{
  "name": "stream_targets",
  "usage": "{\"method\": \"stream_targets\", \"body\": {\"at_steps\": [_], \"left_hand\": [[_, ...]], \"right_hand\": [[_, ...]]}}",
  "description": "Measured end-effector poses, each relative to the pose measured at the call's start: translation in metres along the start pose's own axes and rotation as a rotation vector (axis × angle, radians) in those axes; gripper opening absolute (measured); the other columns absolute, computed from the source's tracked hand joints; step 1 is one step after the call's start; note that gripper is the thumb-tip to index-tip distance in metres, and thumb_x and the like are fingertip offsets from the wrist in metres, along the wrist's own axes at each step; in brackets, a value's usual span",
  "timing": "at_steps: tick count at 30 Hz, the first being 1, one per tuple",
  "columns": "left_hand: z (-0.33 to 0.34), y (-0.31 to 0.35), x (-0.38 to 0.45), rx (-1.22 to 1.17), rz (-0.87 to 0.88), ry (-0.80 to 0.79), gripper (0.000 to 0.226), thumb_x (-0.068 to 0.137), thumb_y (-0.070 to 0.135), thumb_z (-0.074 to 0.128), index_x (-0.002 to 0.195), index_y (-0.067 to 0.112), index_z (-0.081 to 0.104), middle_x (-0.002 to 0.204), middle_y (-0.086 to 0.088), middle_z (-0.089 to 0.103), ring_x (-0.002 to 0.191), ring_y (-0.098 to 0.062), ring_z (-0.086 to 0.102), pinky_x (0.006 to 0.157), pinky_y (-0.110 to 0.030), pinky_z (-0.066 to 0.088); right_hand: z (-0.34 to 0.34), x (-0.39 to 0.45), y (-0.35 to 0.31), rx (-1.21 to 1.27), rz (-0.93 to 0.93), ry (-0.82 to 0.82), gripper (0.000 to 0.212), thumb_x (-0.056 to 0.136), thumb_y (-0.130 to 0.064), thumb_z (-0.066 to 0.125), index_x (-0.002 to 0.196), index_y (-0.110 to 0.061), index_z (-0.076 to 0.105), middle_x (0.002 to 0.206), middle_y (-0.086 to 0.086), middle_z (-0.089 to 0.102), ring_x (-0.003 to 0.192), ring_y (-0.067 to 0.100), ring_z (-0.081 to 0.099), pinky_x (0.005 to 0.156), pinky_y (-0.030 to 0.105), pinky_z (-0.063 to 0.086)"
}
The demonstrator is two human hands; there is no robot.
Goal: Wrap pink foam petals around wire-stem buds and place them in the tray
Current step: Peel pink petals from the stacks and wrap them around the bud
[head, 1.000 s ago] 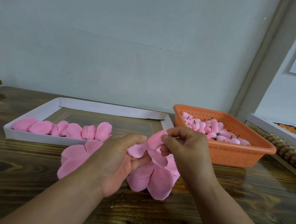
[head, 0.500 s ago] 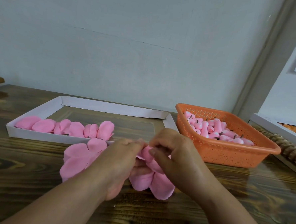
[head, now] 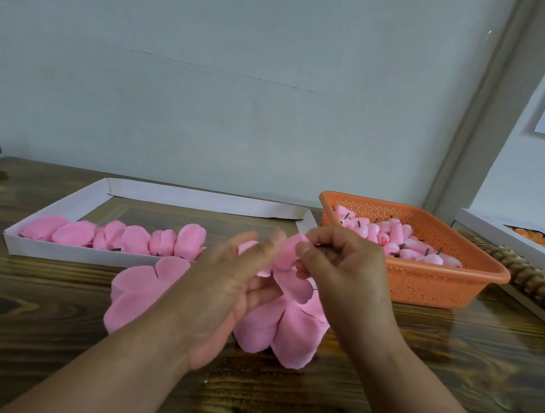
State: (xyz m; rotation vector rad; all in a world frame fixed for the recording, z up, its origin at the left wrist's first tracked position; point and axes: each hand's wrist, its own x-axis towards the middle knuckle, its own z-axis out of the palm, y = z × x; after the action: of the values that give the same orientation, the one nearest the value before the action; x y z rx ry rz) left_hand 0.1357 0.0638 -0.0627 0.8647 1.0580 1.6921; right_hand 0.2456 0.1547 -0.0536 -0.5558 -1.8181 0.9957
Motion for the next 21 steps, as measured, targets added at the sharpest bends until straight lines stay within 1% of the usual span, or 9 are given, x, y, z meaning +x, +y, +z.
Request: {"method": "stream_targets", "body": {"at_steps": [1,3,5,6,9,14,16,19,21], "left_hand": [[0.001,-0.002,-0.001,0.002,0.028,-0.002,0.054,0.084,0.022,0.071,0.112,-0.019,0.051,0.105,-0.023,0.070,0.105,-0.028,0.067,0.099,-0.043,0.048],[0.002,-0.009,-0.001,0.056,0.065,0.009,0.027,0.087,0.001,0.060,0.098,-0.022,0.052,0.102,-0.024,0.070,0.106,-0.029,0.067,0.098,-0.044,0.048],[0.003,-0.014,0.000,0.112,0.077,0.074,0.014,0.088,-0.008,0.051,0.096,-0.015,0.060,0.099,-0.022,0.071,0.102,-0.032,0.067,0.093,-0.044,0.052],[0.003,-0.015,0.001,0.129,0.083,0.108,0.018,0.089,-0.009,0.049,0.096,-0.009,0.065,0.097,-0.020,0.072,0.099,-0.031,0.069,0.088,-0.040,0.055],[0.005,-0.015,0.000,0.148,0.085,0.171,0.027,0.096,0.001,0.045,0.092,0.004,0.071,0.090,-0.011,0.075,0.092,-0.024,0.072,0.075,-0.029,0.058],[0.005,-0.017,-0.001,0.299,0.041,0.342,0.028,0.100,0.025,0.043,0.095,0.020,0.070,0.085,-0.002,0.076,0.087,-0.020,0.072,0.083,-0.044,0.056],[0.006,-0.017,-0.001,0.409,0.057,0.398,0.027,0.098,0.032,0.045,0.093,0.023,0.070,0.078,0.004,0.073,0.083,-0.016,0.070,0.079,-0.042,0.057],[0.006,-0.013,0.000,0.560,0.137,0.475,0.030,0.096,0.034,0.047,0.074,0.026,0.066,0.063,0.012,0.066,0.059,0.007,0.058,0.059,-0.016,0.048],[0.004,-0.012,0.001,0.622,0.184,0.492,0.032,0.095,0.029,0.049,0.068,0.026,0.064,0.065,0.009,0.066,0.052,0.012,0.052,0.045,-0.008,0.038]], "right_hand": [[0.000,0.000,0.000,0.024,0.004,0.029,0.016,0.084,0.001,0.063,0.074,-0.012,0.066,0.059,0.002,0.067,0.052,0.008,0.061,0.052,0.018,0.050],[0.002,-0.001,-0.001,0.048,-0.006,0.080,0.015,0.083,0.001,0.063,0.075,-0.010,0.066,0.061,0.004,0.067,0.053,0.009,0.062,0.053,0.017,0.050],[0.003,-0.001,-0.001,0.052,-0.021,0.118,0.016,0.083,0.000,0.063,0.074,-0.012,0.067,0.062,0.005,0.067,0.054,0.013,0.062,0.052,0.019,0.049],[0.003,-0.002,-0.001,0.049,-0.026,0.127,0.018,0.083,0.000,0.063,0.073,-0.014,0.066,0.062,0.006,0.067,0.054,0.017,0.061,0.051,0.022,0.050],[0.005,-0.003,-0.002,0.035,-0.036,0.121,0.020,0.083,-0.001,0.064,0.071,-0.016,0.066,0.063,0.008,0.066,0.059,0.025,0.062,0.055,0.030,0.051],[0.010,-0.006,-0.002,-0.043,-0.081,0.082,0.022,0.083,-0.002,0.064,0.070,-0.020,0.064,0.072,0.007,0.064,0.061,0.013,0.061,0.056,0.018,0.046],[0.011,-0.007,-0.003,-0.075,-0.102,0.059,0.022,0.083,-0.003,0.065,0.069,-0.020,0.064,0.071,0.002,0.063,0.060,0.008,0.058,0.055,0.014,0.043],[0.012,-0.008,-0.002,-0.112,-0.126,0.035,0.020,0.083,-0.004,0.065,0.070,-0.018,0.063,0.067,-0.004,0.060,0.059,0.007,0.055,0.056,0.014,0.041],[0.013,-0.009,-0.002,-0.140,-0.136,0.019,0.019,0.083,-0.005,0.066,0.069,-0.016,0.063,0.065,-0.006,0.058,0.059,0.007,0.052,0.056,0.014,0.039]]}}
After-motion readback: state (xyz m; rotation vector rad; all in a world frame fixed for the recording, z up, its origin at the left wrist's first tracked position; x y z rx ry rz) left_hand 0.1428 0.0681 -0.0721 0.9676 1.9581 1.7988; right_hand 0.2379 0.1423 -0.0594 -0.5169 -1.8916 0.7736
